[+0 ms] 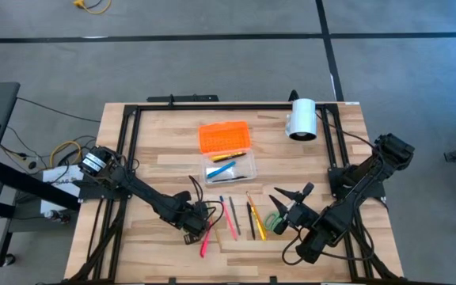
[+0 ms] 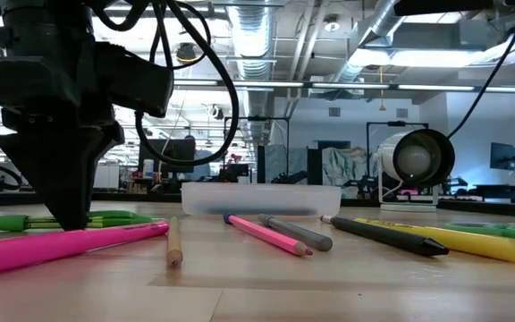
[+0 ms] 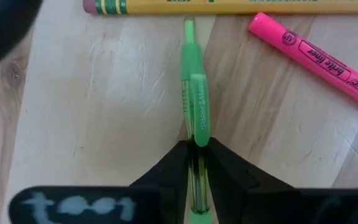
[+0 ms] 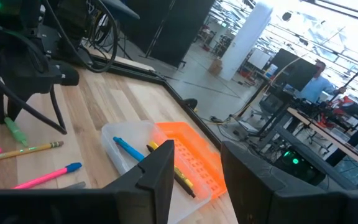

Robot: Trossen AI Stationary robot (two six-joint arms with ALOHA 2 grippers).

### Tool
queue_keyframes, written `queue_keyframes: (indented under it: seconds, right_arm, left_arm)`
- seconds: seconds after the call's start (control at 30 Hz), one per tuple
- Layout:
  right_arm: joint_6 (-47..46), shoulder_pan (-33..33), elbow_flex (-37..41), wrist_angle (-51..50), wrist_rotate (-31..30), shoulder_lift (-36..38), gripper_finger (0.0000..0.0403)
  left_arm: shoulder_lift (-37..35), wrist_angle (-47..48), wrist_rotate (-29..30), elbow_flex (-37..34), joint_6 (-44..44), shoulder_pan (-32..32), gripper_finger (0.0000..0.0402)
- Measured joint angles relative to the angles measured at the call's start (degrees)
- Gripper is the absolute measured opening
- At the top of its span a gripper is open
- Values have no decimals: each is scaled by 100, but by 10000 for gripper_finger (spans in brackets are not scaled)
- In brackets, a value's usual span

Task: Pick & place school supplies into a supply box
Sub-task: Put the green pen into the supply box

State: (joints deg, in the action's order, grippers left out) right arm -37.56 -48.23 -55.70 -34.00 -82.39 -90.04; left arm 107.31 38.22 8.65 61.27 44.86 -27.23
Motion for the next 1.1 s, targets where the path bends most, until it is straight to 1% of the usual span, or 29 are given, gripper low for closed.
queue_keyframes:
  seconds: [0.17,0.37,0.6,0.7,0.9,1.0,1.1]
  right_arm:
    - [0,0,0,0,2,1,127]
    - [0,0,0,0,5,0,127]
    - [0,0,0,-2,9,0,127]
    - [0,0,0,-4,9,0,127]
    - [1,0,0,-4,8,0,127]
    - [2,0,0,-4,8,0,127]
    - [2,2,0,-5,7,0,127]
  left_arm:
    - [2,47,48,-2,132,-10,57]
    - [2,261,97,9,353,-78,58]
    - [7,264,210,9,356,-139,59]
    - [7,264,214,9,294,-142,50]
    - [7,225,224,9,158,-142,17]
    - [7,221,232,9,151,-142,19]
    - [7,221,231,9,151,-142,32]
